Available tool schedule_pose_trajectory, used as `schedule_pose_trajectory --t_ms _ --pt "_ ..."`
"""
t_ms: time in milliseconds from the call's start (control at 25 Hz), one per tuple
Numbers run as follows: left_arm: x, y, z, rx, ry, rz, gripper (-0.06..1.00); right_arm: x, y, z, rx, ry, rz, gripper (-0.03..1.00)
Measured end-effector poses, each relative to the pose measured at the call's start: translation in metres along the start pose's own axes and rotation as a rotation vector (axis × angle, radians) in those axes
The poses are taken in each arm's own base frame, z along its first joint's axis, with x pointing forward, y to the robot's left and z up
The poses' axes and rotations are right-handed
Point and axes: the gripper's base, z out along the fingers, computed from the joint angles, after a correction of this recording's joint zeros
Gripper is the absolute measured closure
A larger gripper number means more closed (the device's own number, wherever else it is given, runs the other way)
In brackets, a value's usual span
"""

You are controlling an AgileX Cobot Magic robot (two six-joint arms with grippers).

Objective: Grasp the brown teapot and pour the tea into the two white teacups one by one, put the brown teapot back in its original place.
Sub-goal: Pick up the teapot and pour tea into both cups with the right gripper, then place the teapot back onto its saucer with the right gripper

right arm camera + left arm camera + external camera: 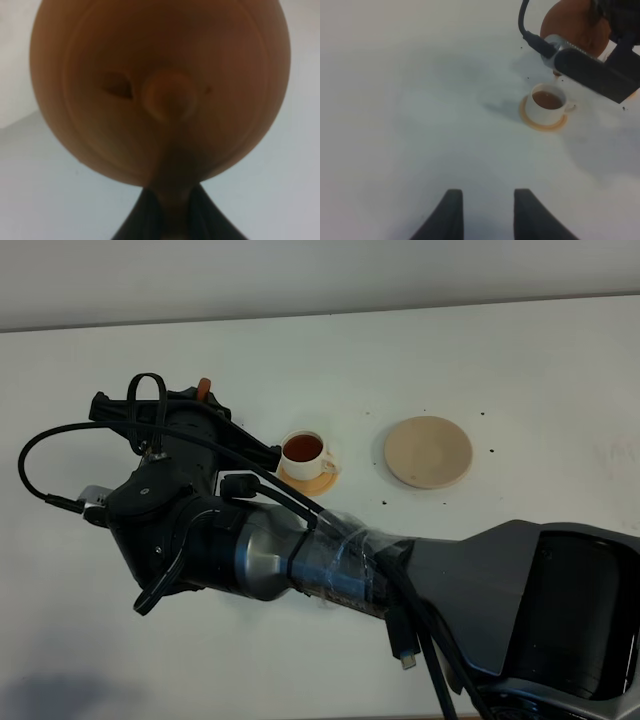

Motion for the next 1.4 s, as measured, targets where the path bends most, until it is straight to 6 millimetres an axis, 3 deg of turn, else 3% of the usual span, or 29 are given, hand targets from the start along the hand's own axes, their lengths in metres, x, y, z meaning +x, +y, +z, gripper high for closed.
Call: schedule_pose_trajectory --t_ms 440,760,1120,1400 --pt "0.0 0.0 0.0 0.0 0.0 0.0 0.69 -0.004 0.008 0.005 -0.067 -0.082 0.121 0.88" --pt "0.0 0.0 0.0 0.0 0.0 0.0 0.69 0.005 0.024 0.015 -0.181 -0.077 0.229 0.88" --pt "0.0 0.0 0.0 0.0 0.0 0.001 0.69 0.04 0.033 -0.02 -0.383 -0.144 0.452 0.88" --pt "0.0 0.0 0.0 0.0 0.0 0.001 0.69 0.041 0.04 -0.026 -0.518 -0.338 0.692 0.88"
